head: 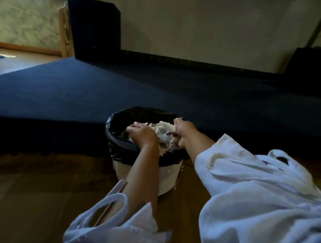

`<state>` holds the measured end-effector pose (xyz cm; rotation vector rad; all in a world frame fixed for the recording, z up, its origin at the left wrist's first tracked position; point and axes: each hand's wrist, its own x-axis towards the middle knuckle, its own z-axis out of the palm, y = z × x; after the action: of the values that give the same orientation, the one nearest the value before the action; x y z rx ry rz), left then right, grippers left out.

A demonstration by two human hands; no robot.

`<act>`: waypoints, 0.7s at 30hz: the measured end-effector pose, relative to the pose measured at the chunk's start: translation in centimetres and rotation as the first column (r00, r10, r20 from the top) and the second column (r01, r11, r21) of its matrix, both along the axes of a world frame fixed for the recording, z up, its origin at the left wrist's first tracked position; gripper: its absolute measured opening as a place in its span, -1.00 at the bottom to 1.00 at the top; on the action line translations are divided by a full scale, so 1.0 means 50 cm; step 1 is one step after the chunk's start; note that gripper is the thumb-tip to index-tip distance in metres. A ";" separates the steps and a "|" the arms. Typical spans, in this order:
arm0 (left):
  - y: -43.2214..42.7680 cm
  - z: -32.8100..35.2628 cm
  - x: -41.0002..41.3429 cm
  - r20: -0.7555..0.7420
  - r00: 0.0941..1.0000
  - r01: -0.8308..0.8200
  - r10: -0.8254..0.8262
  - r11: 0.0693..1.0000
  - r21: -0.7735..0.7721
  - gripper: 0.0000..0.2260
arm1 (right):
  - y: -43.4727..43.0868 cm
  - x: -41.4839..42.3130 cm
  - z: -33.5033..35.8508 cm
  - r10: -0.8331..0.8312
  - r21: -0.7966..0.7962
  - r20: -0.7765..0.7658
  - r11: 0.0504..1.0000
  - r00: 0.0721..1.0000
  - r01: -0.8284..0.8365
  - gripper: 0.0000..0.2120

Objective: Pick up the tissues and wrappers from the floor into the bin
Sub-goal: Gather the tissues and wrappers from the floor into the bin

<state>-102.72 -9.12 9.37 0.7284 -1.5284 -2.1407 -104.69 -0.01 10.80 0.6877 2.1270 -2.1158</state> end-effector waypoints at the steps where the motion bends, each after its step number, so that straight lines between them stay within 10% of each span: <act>1: -0.002 -0.003 -0.001 0.017 1.000 -0.002 0.002 1.000 0.021 -0.74 | -0.006 -0.008 0.001 -0.007 -0.012 0.007 1.000 1.000 0.007 -0.74; 12: -0.005 -0.006 -0.010 0.167 0.948 0.294 -0.271 0.947 -0.130 -0.61 | 0.010 -0.045 -0.002 -0.028 -0.037 -0.048 0.999 0.998 0.026 -0.44; 21: 0.024 0.051 0.038 0.434 0.864 0.492 -0.255 0.613 -0.618 -0.60 | 0.037 0.060 -0.028 -0.094 0.139 -0.391 0.977 0.915 0.160 -0.73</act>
<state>-100.80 -7.92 11.92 0.4739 -2.6659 -1.4475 -101.69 1.82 9.41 0.4632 2.5505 -2.3184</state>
